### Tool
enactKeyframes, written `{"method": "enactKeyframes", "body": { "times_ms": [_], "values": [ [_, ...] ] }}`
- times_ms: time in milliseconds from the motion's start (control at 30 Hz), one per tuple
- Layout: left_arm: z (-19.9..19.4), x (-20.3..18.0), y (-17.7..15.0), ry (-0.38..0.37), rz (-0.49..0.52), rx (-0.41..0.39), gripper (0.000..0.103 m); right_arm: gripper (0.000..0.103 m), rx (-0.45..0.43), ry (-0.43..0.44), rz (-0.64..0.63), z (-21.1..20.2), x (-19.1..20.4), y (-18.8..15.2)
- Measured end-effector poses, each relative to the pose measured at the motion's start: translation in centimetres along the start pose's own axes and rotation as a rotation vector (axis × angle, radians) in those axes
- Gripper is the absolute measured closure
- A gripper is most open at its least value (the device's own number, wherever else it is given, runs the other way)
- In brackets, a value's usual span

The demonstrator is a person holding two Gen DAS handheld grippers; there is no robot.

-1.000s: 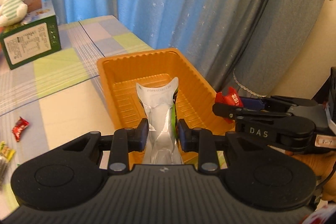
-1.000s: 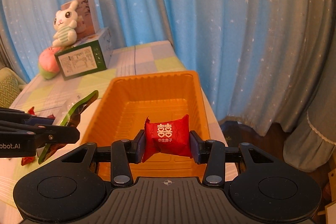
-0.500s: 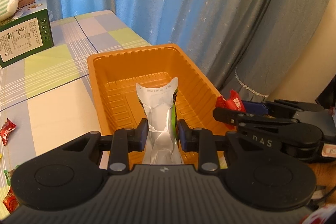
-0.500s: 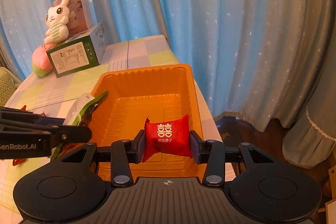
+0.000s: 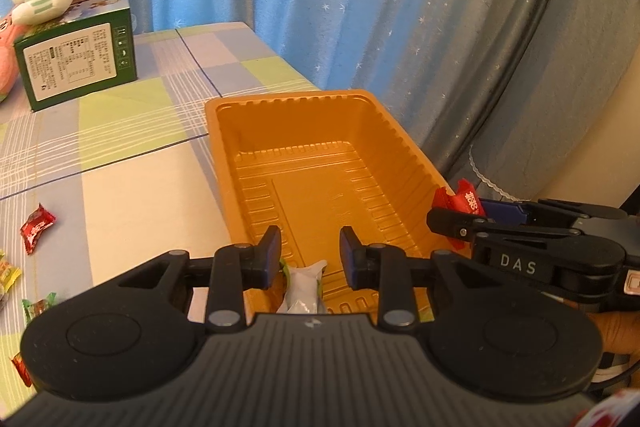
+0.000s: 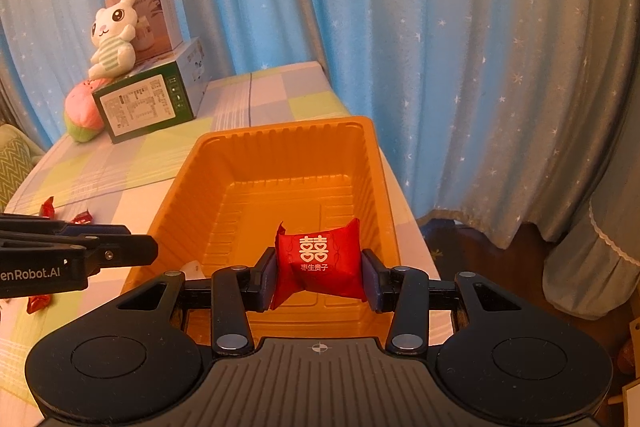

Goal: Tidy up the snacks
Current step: 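Open both tools to drop the candies into the tray and withdraw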

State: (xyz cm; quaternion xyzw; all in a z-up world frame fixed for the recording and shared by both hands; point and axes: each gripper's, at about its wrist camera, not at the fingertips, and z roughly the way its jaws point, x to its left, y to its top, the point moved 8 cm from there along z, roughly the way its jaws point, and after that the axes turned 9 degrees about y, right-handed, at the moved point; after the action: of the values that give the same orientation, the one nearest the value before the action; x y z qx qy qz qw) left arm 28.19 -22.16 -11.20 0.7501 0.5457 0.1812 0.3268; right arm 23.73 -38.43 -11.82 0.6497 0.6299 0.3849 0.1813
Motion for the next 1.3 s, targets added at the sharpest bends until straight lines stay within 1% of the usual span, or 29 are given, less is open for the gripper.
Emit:
{"method": "enactKeyframes", "body": {
  "times_ms": [200,233,267,300,333,467,533,600,667,800,867,933,1000,1067,1133,1167,1300],
  "values": [
    [-0.6,1.1,-0.3,0.014,-0.026,-0.003,0.074,0.059,-0.021,0.028,0.010,-0.2,0.7,0.6],
    [-0.7,1.4,-0.4,0.019,-0.031,-0.003,0.074,0.056,-0.031,0.045,0.018,-0.2,0.8,0.7],
    [-0.8,1.6,-0.5,0.025,-0.035,-0.003,0.071,0.043,-0.032,0.064,0.028,-0.2,0.9,0.8],
    [-0.9,1.9,-0.7,0.030,-0.039,-0.003,0.070,0.032,-0.034,0.073,0.041,-0.2,1.0,0.9],
    [-1.0,2.1,-0.8,0.034,-0.043,-0.003,0.069,0.030,-0.041,0.075,0.055,-0.4,0.9,1.0],
    [-1.9,2.9,-1.5,0.060,-0.051,-0.007,0.066,0.030,-0.060,0.062,0.081,-1.2,0.6,1.2],
    [-2.5,3.4,-1.8,0.071,-0.059,-0.013,0.064,0.030,-0.060,0.056,0.092,-1.6,0.4,1.2],
    [-3.1,3.8,-2.0,0.083,-0.063,-0.021,0.059,0.030,-0.058,0.050,0.103,-2.2,0.3,1.1],
    [-4.0,4.1,-2.3,0.093,-0.072,-0.027,0.059,0.030,-0.059,0.045,0.108,-2.8,0.4,1.0],
    [-6.3,4.9,-2.8,0.136,-0.086,-0.044,0.051,0.030,-0.068,0.043,0.112,-4.6,1.3,1.1],
    [-7.6,5.3,-3.0,0.151,-0.104,-0.056,0.049,0.030,-0.079,0.052,0.109,-5.6,2.0,1.2],
    [-9.1,5.8,-3.2,0.164,-0.113,-0.075,0.044,0.030,-0.092,0.062,0.103,-6.8,3.0,1.4],
    [-10.5,6.4,-3.5,0.179,-0.128,-0.089,0.038,0.030,-0.106,0.075,0.102,-7.8,4.2,1.6],
    [-12.0,7.1,-3.9,0.190,-0.146,-0.098,0.035,0.030,-0.115,0.090,0.101,-8.8,5.5,1.5],
    [-13.2,7.8,-4.2,0.209,-0.153,-0.105,0.030,0.030,-0.118,0.108,0.092,-9.6,6.9,1.3],
    [-13.8,8.2,-4.5,0.219,-0.158,-0.111,0.027,0.030,-0.119,0.118,0.087,-9.9,7.7,1.2],
    [-16.1,10.1,-5.5,0.245,-0.184,-0.123,0.023,0.030,-0.118,0.158,0.074,-10.5,10.7,0.5]
  ]
}}
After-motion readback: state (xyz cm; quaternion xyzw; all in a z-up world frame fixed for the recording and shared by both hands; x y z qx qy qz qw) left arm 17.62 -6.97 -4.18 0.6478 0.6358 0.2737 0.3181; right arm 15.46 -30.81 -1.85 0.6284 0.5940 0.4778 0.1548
